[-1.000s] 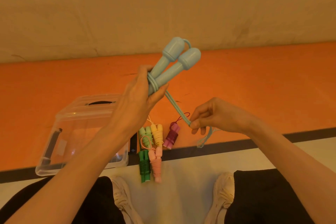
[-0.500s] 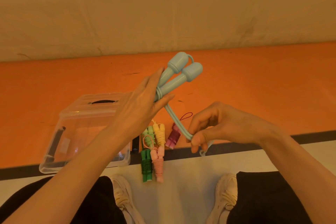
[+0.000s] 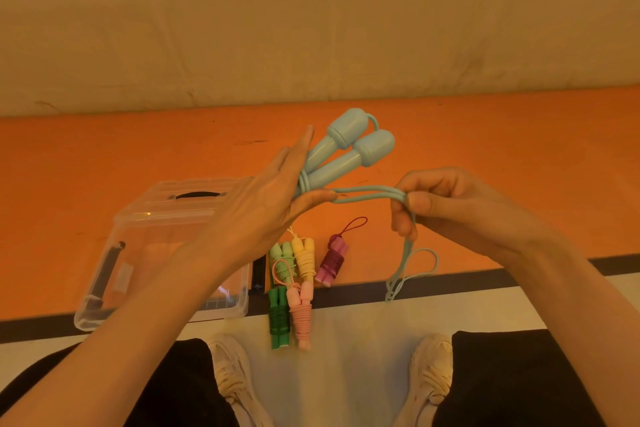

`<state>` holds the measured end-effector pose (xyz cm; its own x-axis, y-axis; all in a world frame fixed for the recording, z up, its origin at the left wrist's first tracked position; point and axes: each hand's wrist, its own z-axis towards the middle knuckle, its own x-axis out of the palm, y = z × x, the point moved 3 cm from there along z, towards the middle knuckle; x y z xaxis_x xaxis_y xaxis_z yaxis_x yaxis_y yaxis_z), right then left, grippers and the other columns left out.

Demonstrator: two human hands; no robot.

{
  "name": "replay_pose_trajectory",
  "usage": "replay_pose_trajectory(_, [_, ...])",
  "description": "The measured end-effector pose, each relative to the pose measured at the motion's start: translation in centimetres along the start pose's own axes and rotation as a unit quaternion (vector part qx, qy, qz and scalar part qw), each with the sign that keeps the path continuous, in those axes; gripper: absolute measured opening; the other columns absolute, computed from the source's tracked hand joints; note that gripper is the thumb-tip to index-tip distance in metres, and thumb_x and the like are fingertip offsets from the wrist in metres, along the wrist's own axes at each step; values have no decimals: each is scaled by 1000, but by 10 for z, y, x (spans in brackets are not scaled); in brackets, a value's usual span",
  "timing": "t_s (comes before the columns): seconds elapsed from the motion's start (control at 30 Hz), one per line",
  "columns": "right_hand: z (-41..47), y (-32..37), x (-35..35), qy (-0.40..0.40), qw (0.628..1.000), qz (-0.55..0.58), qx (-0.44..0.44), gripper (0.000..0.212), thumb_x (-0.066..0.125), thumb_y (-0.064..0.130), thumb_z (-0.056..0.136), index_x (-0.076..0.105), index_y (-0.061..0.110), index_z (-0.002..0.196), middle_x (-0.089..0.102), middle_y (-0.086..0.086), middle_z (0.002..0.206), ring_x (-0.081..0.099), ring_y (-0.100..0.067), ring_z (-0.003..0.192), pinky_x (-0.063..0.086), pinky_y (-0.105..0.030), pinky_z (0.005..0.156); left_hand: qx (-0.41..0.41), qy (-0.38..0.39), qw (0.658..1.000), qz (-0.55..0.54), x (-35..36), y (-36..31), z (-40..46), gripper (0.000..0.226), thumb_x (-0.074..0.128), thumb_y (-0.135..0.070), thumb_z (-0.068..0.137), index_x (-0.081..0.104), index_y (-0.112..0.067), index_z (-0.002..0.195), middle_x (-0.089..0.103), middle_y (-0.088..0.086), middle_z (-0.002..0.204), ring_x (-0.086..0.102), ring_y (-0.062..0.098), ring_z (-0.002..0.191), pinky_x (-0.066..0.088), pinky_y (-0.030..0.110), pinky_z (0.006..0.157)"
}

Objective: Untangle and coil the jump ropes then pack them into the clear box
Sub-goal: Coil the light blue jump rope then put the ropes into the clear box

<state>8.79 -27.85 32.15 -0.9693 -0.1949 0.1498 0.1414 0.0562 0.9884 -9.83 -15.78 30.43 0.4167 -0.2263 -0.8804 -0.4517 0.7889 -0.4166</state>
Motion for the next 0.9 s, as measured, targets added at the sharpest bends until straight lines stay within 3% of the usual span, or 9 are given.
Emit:
replay_pose_trajectory(0.1, [0,0,-3,-9,1000,6,5,24,74,45,75,73,22,81,67,0,71,57,-11,63,48,-21,68,-5,-4,1000,-10,-3,2,0,100,11,-89,72,-3,-32,153,41,-1,138,55,26,105,50,49,76])
replay_pose_trajectory(0.23, [2,-3,9,41,999,-18,23,21,70,40,80,73,20,85,69,-1,72,61,-11,65,49,-21,68,-3,12,993,119,1,-7,0,103,7,-84,74,-1,-21,154,45,5,124,56,27,76,43,38,56])
replay_pose_trajectory(0.33, [7,-10,28,77,994,-55,56,10,65,19,87,72,12,87,71,-4,74,62,-15,64,50,-24,68,-12,61,973,223,13,-18,-1,93,10,-68,79,-10,-15,153,41,7,128,55,30,73,29,35,60])
replay_pose_trajectory(0.47, [15,-16,45,105,986,-99,89,16,55,2,92,65,-9,96,70,-9,79,63,-18,67,50,-33,71,-21,46,967,250,20,-27,-2,91,-14,-48,70,-7,-10,153,41,11,125,53,32,66,30,39,63])
replay_pose_trajectory(0.53, [15,-11,45,81,988,-98,86,15,56,6,91,67,-4,93,70,-8,77,63,-16,63,51,-34,69,-17,12,969,246,16,-22,0,80,6,-51,89,16,-3,152,52,12,110,39,27,49,22,31,49])
replay_pose_trajectory(0.6, [11,-5,36,17,991,-101,88,15,61,13,86,71,4,92,70,-8,70,61,-14,54,52,-28,60,-35,-10,975,220,10,-8,2,72,36,-48,95,21,-5,152,53,11,109,44,27,51,23,32,42])
replay_pose_trajectory(0.67, [5,0,21,-60,984,-146,86,19,69,16,79,74,11,97,69,-11,65,59,-15,47,49,-22,52,-82,-8,979,185,0,6,3,80,41,-49,89,11,-12,154,48,11,119,54,34,64,32,35,46])
replay_pose_trajectory(0.77, [-5,1,-5,-125,950,-266,101,32,79,17,72,72,21,103,68,-12,64,57,-17,47,46,-24,51,-99,-26,975,195,-10,13,0,82,41,-47,84,14,-12,153,48,14,122,54,40,62,17,31,44])
replay_pose_trajectory(0.9, [-27,15,-30,-149,931,-314,109,18,78,17,72,73,11,88,66,-7,60,51,-17,49,41,-21,48,-98,-1,974,204,-10,23,-5,79,57,-39,87,23,-8,152,52,17,118,54,41,57,23,30,45])
